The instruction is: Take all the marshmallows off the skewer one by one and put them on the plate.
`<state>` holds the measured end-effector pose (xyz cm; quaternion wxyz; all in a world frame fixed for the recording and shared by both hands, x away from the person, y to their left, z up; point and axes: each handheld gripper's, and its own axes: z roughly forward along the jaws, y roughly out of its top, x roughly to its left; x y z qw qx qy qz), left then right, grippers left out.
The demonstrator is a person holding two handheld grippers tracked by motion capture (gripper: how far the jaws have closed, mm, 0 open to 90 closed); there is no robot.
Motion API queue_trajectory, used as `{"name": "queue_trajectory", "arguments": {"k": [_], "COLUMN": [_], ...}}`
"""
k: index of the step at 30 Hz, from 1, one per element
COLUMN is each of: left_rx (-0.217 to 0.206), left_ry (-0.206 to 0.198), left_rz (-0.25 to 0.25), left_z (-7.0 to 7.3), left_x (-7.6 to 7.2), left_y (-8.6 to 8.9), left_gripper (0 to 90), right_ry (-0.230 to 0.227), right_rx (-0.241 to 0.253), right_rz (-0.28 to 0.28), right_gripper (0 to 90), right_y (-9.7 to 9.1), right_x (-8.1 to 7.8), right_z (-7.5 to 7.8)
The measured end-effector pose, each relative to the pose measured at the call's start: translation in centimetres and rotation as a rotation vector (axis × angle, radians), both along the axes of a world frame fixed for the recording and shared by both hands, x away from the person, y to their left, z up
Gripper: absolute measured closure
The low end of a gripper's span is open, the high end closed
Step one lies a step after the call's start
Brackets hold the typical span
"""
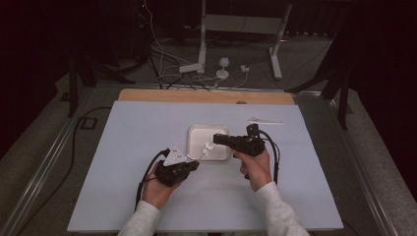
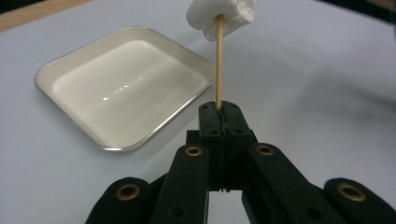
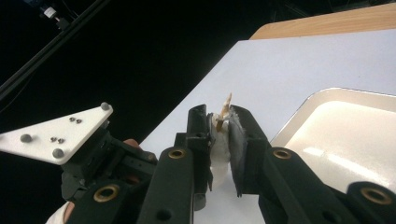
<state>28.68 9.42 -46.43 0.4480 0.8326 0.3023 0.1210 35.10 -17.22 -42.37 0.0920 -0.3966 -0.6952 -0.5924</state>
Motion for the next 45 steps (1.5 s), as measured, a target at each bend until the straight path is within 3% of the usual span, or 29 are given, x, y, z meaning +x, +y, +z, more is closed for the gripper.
{"name": "queue_trajectory", "arguments": {"k": [4,6,10,12,17,23,29,34,45], "left_rx": [-0.007,-0.007,0.001,-0.004,0.001,-0.004,0.031,0.076,0.098], "left_ry": [0.001,-0.005,-0.011,-0.007,-0.013,-0.017,-0.031,-0.053,-0.062], "left_rz": [0.000,-0.001,-0.001,0.005,0.007,0.003,0.008,0.020,0.024], "left_z": [-0.1,0.0,0.1,0.0,-0.2,-0.2,-0.3,-0.4,-0.6], "left_x": [0.0,-0.1,-0.2,-0.1,0.1,0.2,0.2,0.2,0.2], "left_y": [-0.2,-0.3,-0.4,-0.3,-0.1,0.2,0.2,0.1,0.3], "left_gripper": [90.0,90.0,90.0,90.0,90.0,90.0,90.0,90.0,90.0], "right_ry": [-0.016,-0.010,-0.004,0.012,0.016,0.031,0.049,0.049,0.039], "right_rx": [-0.017,-0.041,-0.066,-0.056,-0.043,-0.006,0.009,0.004,0.000], "right_rz": [0.031,0.041,0.041,0.031,-0.004,-0.042,-0.056,-0.067,-0.087], "right_gripper": [61.2,59.7,67.7,73.5,77.5,79.0,79.8,80.4,81.1], "right_y": [0.5,1.0,1.6,1.7,1.4,0.8,0.6,0.5,0.1], "right_x": [-0.2,-0.2,-0.2,-0.2,-0.2,0.2,0.5,0.6,0.8], "right_z": [-0.2,-0.4,-0.8,-0.8,-0.6,-0.4,-0.4,-0.3,-0.3]}}
